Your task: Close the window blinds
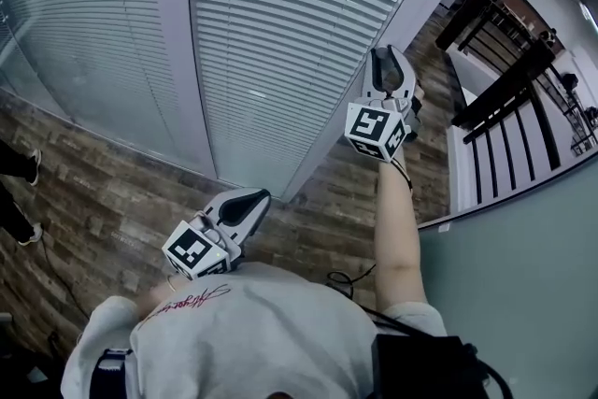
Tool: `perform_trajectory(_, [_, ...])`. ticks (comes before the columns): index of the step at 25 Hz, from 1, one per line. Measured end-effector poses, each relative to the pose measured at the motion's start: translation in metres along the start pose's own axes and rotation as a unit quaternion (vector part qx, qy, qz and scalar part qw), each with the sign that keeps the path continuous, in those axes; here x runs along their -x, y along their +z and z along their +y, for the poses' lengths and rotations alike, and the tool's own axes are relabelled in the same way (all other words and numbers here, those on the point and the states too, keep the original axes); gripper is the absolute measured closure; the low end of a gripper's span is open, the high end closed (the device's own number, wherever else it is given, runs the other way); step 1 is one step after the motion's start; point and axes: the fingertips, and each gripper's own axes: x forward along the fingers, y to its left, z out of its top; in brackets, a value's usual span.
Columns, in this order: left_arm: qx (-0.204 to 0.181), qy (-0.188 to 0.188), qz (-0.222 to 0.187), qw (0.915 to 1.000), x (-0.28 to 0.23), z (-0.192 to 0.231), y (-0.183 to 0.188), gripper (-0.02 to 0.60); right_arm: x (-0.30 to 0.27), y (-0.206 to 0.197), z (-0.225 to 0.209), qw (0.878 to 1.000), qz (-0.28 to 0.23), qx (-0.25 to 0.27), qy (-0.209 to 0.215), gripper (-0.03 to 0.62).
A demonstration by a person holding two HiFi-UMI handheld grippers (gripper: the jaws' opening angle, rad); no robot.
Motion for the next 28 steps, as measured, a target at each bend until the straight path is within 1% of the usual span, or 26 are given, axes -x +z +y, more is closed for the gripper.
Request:
perform_trajectory(3, [0.003, -0.001, -0.002, 1.0, 0.002, -0.001, -0.001, 0.563, 0.0, 0.0, 0.005, 0.995, -0.001, 0.092, 0.034, 0.462])
perform_trajectory(6, [0.004, -0.004, 0.0, 1.0, 0.002, -0.004, -0.001, 0.563, -0.001, -0.001, 0.007, 0.984, 0.0, 0.166, 0.06, 0.462])
perform_trajectory(10, [0.0, -0.008, -0.001, 1.0, 0.002, -0.006, 0.0, 0.563, -0.003, -0.002, 0.01, 0.97, 0.0, 0.231, 0.08, 0.462])
perform_trajectory(14, [0.003, -0.005, -0.001, 1.0, 0.004, -0.008, -0.001, 0.563, -0.002, -0.004, 0.012, 0.948, 0.002, 0.302, 0.104, 0.462])
perform_trajectory(17, [-0.001, -0.005, -0.004, 1.0, 0.004, -0.01, -0.002, 0.563, -0.001, -0.006, 0.012, 0.932, 0.007, 0.345, 0.113, 0.462])
perform_trajectory(22, [-0.002, -0.005, -0.001, 1.0, 0.007, -0.009, 0.0, 0.563, 0.0, -0.008, 0.017, 0.909, 0.012, 0.396, 0.126, 0.462])
perform_trajectory(26, [-0.006, -0.009, 0.002, 0.9999, 0.006, -0.008, 0.001, 0.563, -0.002, -0.009, 0.017, 0.884, 0.01, 0.445, 0.144, 0.462])
perform_trajectory(27, [-0.005, -0.009, 0.003, 0.9999, 0.005, -0.008, 0.001, 0.563, -0.003, -0.009, 0.018, 0.881, 0.01, 0.451, 0.145, 0.462])
perform_trajectory(28, [-0.003, -0.008, 0.003, 1.0, 0.005, -0.007, 0.0, 0.563, -0.003, -0.009, 0.018, 0.881, 0.009, 0.451, 0.144, 0.462])
